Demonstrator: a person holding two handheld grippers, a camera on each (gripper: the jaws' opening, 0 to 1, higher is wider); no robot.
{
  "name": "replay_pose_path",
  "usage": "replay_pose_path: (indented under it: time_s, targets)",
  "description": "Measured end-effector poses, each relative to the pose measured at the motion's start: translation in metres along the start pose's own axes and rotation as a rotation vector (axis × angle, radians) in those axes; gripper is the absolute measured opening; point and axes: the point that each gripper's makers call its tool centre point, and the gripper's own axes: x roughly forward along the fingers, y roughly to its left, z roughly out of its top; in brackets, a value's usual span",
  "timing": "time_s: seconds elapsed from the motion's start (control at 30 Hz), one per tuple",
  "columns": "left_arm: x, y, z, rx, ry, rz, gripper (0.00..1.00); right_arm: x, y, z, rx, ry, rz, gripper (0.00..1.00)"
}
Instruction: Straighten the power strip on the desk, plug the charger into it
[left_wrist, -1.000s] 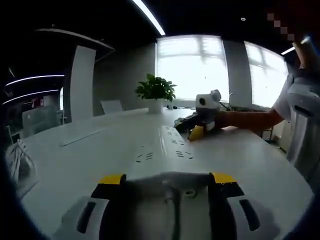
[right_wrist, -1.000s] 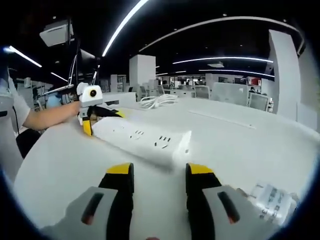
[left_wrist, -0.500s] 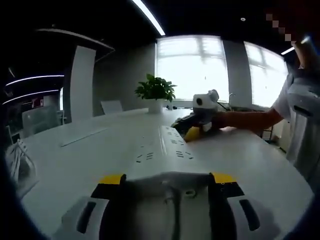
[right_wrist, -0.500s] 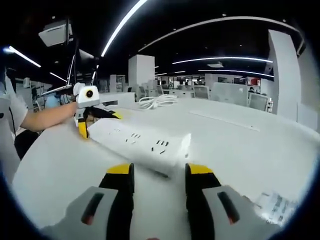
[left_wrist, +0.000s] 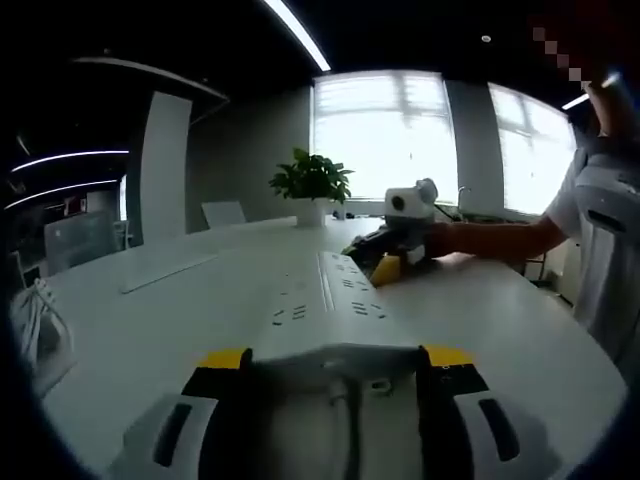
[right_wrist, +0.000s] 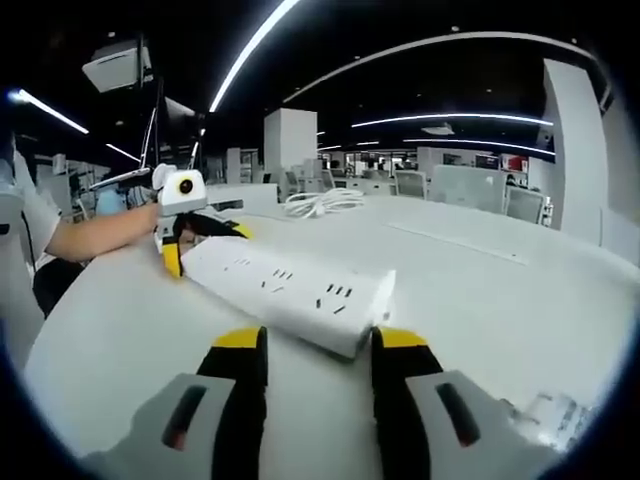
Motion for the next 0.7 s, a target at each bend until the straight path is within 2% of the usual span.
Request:
replay_pose_path:
  time_s: [0.43,0.7]
  targets:
    - [0.0013,0.0071,0.0003,0.002,-0.004,0.036,0.68,-0.0026,0.0028,-0.0026,0.001,0.011,0.002,0.41]
    - [0.0009,0.0080,0.0002,-0.003,-0.009,0.028,0.68,-0.0053,0.0051,-0.0034,0.000,0.015,0.009,0.40]
